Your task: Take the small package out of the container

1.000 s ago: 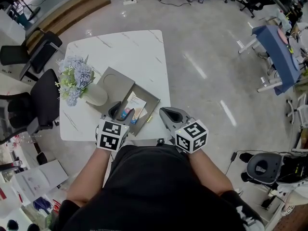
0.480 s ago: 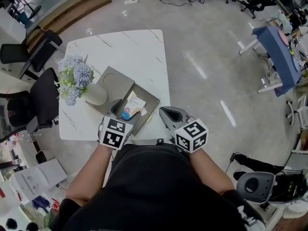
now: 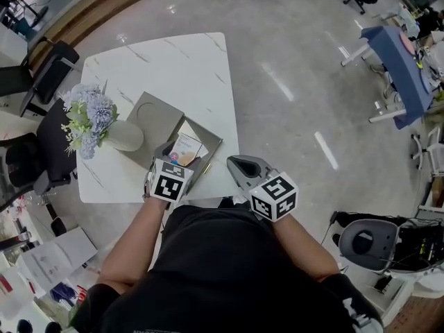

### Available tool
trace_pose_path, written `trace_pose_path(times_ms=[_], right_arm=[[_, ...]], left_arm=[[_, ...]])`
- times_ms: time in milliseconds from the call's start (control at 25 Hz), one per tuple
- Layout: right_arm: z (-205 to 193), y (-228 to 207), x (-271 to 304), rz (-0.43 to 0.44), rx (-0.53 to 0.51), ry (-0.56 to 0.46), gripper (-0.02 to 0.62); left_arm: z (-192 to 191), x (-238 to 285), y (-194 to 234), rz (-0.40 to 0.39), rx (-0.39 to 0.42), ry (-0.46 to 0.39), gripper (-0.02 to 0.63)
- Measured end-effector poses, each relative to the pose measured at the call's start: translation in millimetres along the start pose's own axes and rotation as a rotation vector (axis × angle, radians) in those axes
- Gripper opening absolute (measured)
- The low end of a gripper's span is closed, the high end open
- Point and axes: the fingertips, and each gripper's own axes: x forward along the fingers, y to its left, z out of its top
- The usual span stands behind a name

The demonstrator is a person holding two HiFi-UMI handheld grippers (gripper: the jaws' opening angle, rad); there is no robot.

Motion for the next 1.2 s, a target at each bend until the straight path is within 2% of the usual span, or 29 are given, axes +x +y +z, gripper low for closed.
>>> trace_pose_path(times_ms=[480, 1200], right_arm=[[-16.0, -21.5, -0.6, 0.003, 0.041, 0.037, 0.000], [-21.9, -41.6, -11.1, 0.002, 0.051, 0.055, 0.000]], left_arm=[[-46.9, 55.7, 13.4, 0.012, -0.034, 0.199, 0.388], [-78.3, 87.8, 25.7, 0.052, -0.109, 0.369, 0.407]])
